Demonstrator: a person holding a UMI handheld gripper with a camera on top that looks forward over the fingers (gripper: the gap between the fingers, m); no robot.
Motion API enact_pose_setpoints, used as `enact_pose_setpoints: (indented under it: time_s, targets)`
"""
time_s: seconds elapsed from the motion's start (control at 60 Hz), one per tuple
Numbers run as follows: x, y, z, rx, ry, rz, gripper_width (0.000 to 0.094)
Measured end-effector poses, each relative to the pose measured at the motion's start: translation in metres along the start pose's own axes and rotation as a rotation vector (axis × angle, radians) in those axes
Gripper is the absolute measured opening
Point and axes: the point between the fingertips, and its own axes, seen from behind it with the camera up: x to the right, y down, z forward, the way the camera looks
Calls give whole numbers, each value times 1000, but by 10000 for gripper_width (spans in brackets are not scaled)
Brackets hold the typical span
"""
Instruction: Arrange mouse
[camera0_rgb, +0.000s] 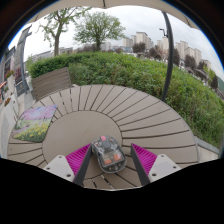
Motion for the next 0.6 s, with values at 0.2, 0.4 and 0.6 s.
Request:
enact_pose_setpoints:
  time_s: [0.2,0.4,0.6]
  targets:
    - [12,-8,12,4,30,19,658]
    - [19,-8,11,-18,60,29,429]
    - [-17,-65,-20,-7,32,97,402]
